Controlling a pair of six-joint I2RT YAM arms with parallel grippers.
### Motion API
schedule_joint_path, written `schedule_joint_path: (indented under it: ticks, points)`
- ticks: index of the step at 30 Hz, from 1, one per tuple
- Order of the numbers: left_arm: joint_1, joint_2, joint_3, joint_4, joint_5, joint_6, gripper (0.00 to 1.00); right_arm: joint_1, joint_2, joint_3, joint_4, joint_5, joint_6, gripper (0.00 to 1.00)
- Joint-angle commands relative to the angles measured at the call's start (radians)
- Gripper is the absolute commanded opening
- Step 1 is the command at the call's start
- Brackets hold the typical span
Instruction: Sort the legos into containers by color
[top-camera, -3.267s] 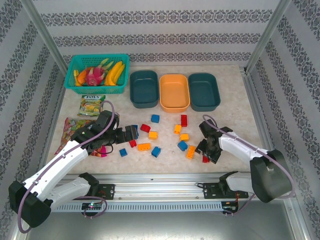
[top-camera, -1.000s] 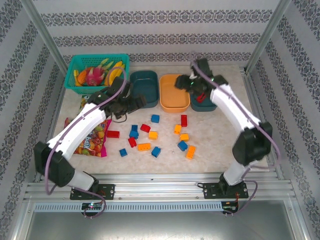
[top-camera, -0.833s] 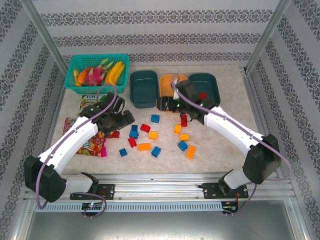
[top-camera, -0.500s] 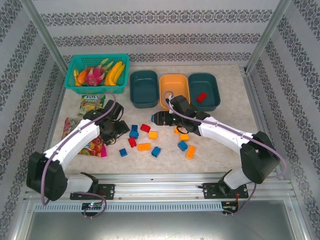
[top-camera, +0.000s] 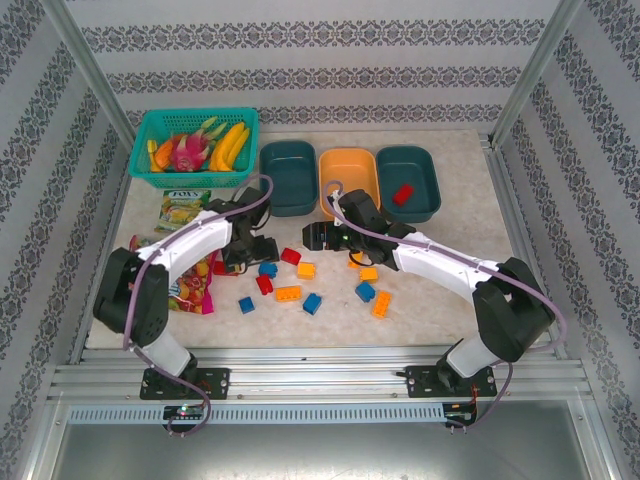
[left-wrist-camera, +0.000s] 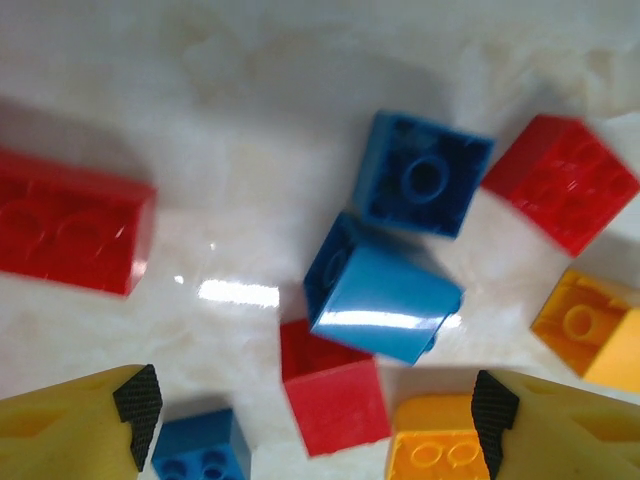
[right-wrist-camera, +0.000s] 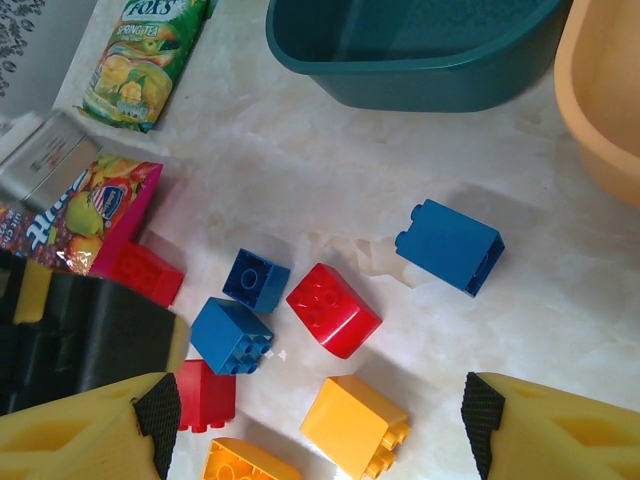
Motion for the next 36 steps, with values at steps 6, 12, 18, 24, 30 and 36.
schedule_joint_path:
  ticks: [6,12,18,24,30,36]
  points:
    - [-0.008,0.165,0.163,-0.001,-0.029,0.168,0.75,0.000,0.000,0.022,-0.002,-0.017,-0.007,0.75]
    - [-0.008,0.231,0.191,0.018,-0.018,0.198,0.68,-0.017,-0.013,0.026,-0.002,-0.023,0.004,0.75]
    - [-0.008,0.275,0.214,0.009,-0.030,0.214,0.56,-0.027,-0.012,0.031,0.006,-0.037,0.022,0.75]
    - [-0.012,0.293,0.197,0.020,-0.032,0.215,0.52,-0.029,-0.005,0.038,0.004,-0.037,0.029,0.75]
    - [-0.014,0.315,0.194,0.034,-0.030,0.222,0.46,-0.037,0.008,0.040,0.023,-0.091,0.055,0.76]
    - [-0.021,0.327,0.197,0.039,-0.055,0.222,0.37,-0.042,0.009,0.040,0.023,-0.102,0.064,0.76]
